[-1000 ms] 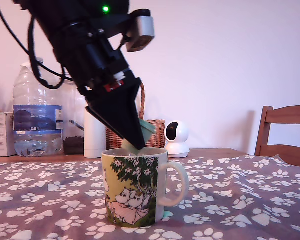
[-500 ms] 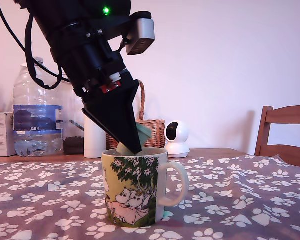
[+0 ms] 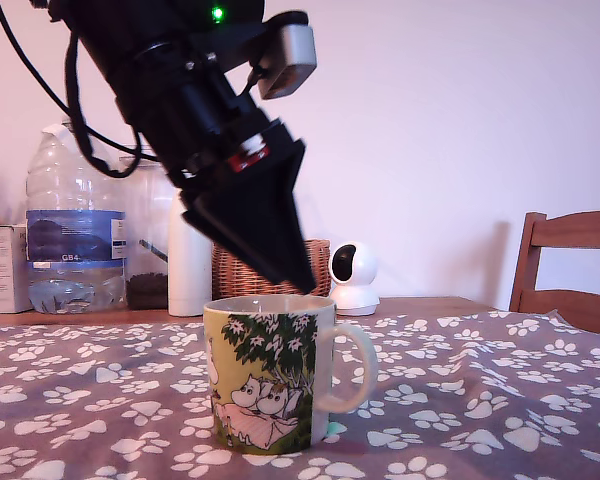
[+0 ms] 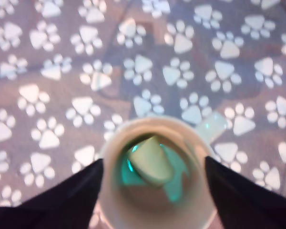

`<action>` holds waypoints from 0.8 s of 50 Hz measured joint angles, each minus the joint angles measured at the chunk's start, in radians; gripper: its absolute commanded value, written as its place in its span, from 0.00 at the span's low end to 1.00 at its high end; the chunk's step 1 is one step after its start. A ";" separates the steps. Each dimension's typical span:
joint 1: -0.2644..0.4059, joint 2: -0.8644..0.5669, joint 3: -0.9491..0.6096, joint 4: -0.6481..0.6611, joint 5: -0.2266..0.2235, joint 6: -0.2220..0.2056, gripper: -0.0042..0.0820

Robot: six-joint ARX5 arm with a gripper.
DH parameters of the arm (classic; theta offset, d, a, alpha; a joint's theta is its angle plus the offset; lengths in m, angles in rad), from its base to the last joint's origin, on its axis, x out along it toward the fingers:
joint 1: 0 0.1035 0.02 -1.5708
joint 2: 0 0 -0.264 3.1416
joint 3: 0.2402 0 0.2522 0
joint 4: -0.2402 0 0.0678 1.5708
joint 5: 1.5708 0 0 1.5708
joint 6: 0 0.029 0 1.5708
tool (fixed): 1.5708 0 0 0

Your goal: Pick up the coffee capsules from the table one by one and drop them inside the nearest coffee cup

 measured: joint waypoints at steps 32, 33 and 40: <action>0.056 -0.107 0.000 0.175 0.129 -0.030 0.02; 0.059 -0.107 0.000 0.190 0.123 -0.044 0.02; 0.075 -0.107 0.000 0.283 0.071 -0.084 0.02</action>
